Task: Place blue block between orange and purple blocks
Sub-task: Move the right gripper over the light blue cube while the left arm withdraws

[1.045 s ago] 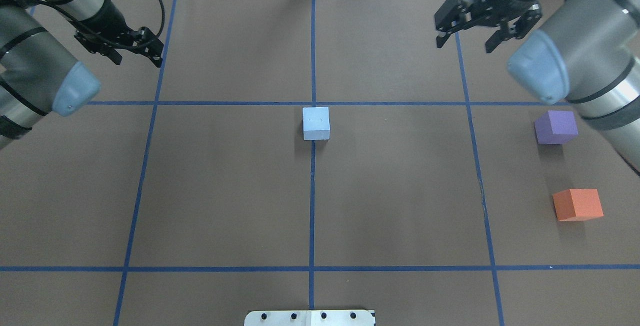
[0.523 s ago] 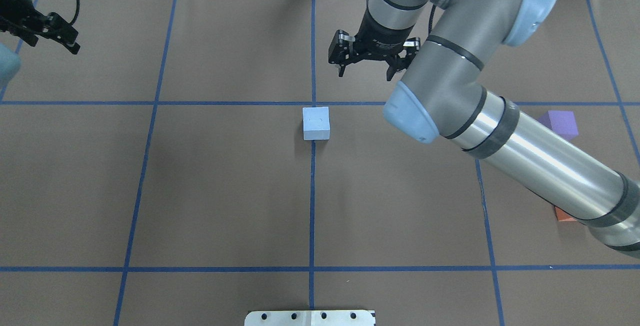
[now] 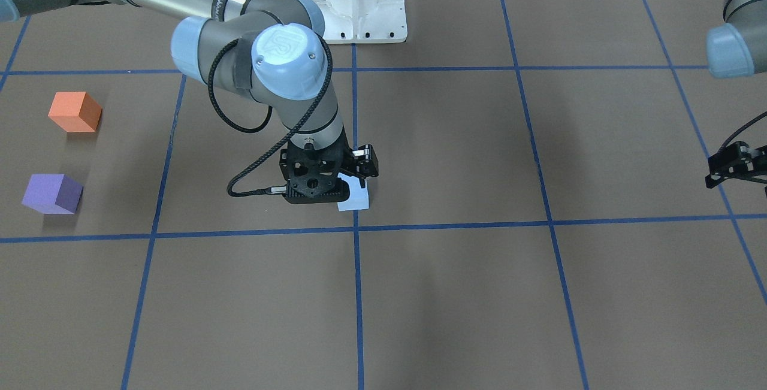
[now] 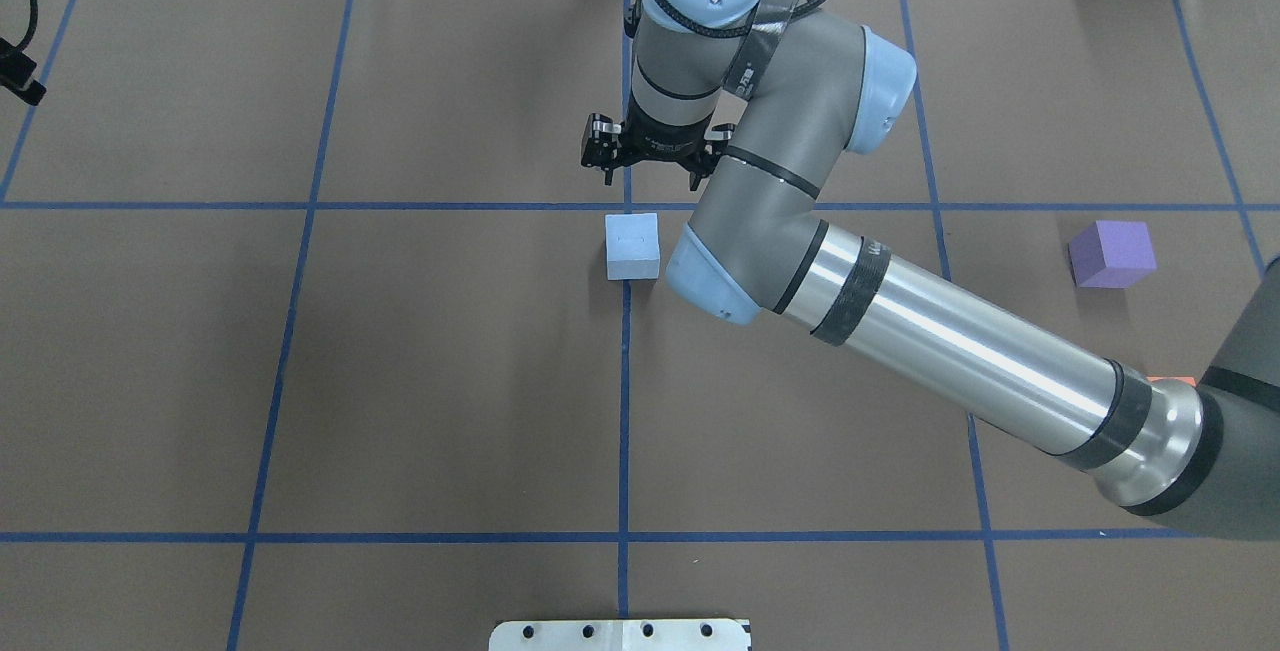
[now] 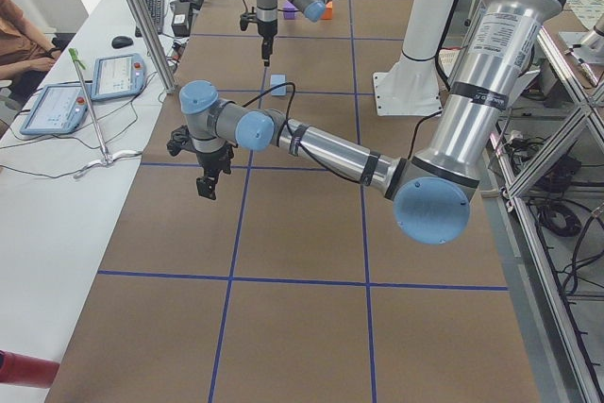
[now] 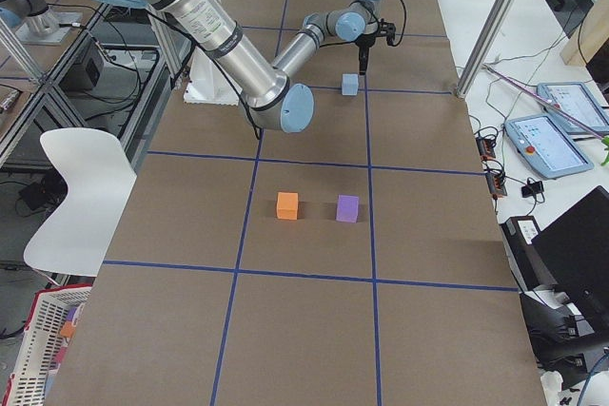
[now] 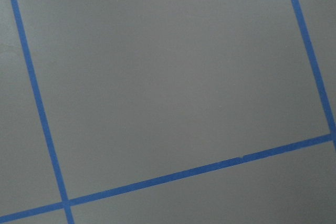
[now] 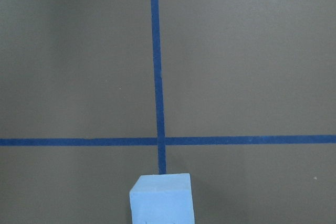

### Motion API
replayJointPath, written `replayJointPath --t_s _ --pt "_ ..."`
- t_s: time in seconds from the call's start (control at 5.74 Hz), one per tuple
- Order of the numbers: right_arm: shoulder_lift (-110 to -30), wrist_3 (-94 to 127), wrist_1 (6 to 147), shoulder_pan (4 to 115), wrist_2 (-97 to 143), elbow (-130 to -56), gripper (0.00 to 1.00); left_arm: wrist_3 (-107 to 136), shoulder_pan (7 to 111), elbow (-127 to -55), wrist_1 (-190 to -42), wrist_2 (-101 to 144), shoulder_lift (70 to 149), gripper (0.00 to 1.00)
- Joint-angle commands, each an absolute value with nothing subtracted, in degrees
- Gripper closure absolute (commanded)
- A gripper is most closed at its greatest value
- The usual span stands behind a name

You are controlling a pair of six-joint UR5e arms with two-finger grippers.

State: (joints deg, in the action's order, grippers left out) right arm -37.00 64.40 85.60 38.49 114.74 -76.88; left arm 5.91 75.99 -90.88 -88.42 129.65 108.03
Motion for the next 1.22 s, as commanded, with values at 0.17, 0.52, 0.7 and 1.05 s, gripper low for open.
replayJointPath --t_s 0.17,0.52,0.7,1.05 --pt "-34.39 62.85 84.90 34.46 111.19 -70.96 0.00 5.19 76.38 -90.88 -88.42 129.64 107.67 0.00" --pt "-33.31 62.32 85.08 33.23 109.78 -68.47 0.00 5.19 76.38 -90.88 -88.33 129.64 107.67 0.00" --pt "-33.57 61.62 85.17 33.31 109.69 -68.47 0.00 5.19 76.38 -90.88 -88.42 129.64 107.49 0.00" --pt "-34.88 59.94 85.61 33.31 109.34 -68.47 0.00 5.19 76.38 -91.14 -88.42 129.64 107.05 0.00"
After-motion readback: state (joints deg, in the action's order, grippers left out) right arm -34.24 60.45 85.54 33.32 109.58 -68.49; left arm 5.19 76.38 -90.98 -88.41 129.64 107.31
